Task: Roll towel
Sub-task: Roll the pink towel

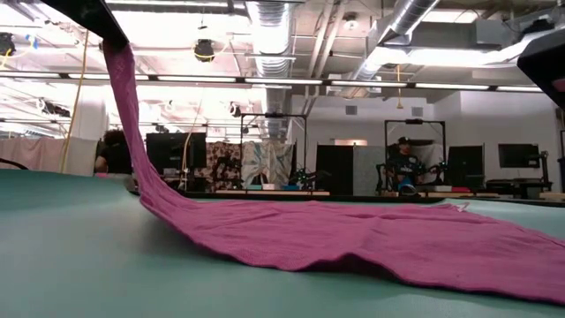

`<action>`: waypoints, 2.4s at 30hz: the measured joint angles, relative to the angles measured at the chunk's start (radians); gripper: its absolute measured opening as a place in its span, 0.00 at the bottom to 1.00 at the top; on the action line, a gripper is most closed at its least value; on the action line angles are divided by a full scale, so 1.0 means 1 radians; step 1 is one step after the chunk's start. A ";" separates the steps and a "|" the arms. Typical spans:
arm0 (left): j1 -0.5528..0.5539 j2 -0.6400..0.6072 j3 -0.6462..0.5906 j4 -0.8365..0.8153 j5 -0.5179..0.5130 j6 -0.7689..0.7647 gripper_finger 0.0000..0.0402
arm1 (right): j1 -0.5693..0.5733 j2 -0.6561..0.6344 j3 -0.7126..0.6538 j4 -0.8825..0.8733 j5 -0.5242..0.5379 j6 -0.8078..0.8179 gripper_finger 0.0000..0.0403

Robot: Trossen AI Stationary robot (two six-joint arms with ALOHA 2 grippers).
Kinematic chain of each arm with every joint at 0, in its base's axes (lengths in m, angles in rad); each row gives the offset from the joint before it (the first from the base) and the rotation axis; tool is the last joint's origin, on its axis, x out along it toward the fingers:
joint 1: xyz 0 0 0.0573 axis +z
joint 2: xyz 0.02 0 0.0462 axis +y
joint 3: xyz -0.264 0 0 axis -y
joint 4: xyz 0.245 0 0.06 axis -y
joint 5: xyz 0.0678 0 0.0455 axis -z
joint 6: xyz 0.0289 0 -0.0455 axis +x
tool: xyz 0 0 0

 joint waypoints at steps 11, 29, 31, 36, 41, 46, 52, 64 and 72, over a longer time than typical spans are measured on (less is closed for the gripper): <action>0.000 0.000 0.000 0.000 0.005 -0.001 0.00 | -0.004 0.058 0.003 0.047 -0.006 -0.029 0.47; 0.000 0.000 0.000 0.001 0.007 -0.030 0.00 | -0.005 0.042 0.059 -0.136 -0.010 0.093 0.03; 0.000 0.000 0.000 0.001 0.001 -0.038 0.00 | -0.005 0.036 0.102 -0.227 -0.003 0.113 0.02; 0.007 0.000 -0.001 0.000 -0.049 -0.031 0.00 | -0.005 -0.005 0.221 -0.501 0.109 0.220 0.01; 0.036 0.000 -0.044 0.004 -0.120 -0.020 0.00 | -0.014 -0.040 0.309 -0.749 0.217 0.377 0.01; 0.097 0.000 -0.101 0.008 -0.228 -0.013 0.00 | -0.060 -0.048 0.323 -0.969 0.221 0.576 0.00; 0.176 0.000 -0.119 0.010 -0.318 0.053 0.00 | -0.130 -0.048 0.323 -1.184 0.224 0.746 0.00; 0.337 0.000 -0.119 0.088 -0.411 0.256 0.00 | -0.272 -0.053 0.313 -1.246 0.251 0.708 0.00; 0.433 0.000 -0.120 0.181 -0.389 0.436 0.00 | -0.351 -0.053 0.313 -1.247 0.249 0.710 0.00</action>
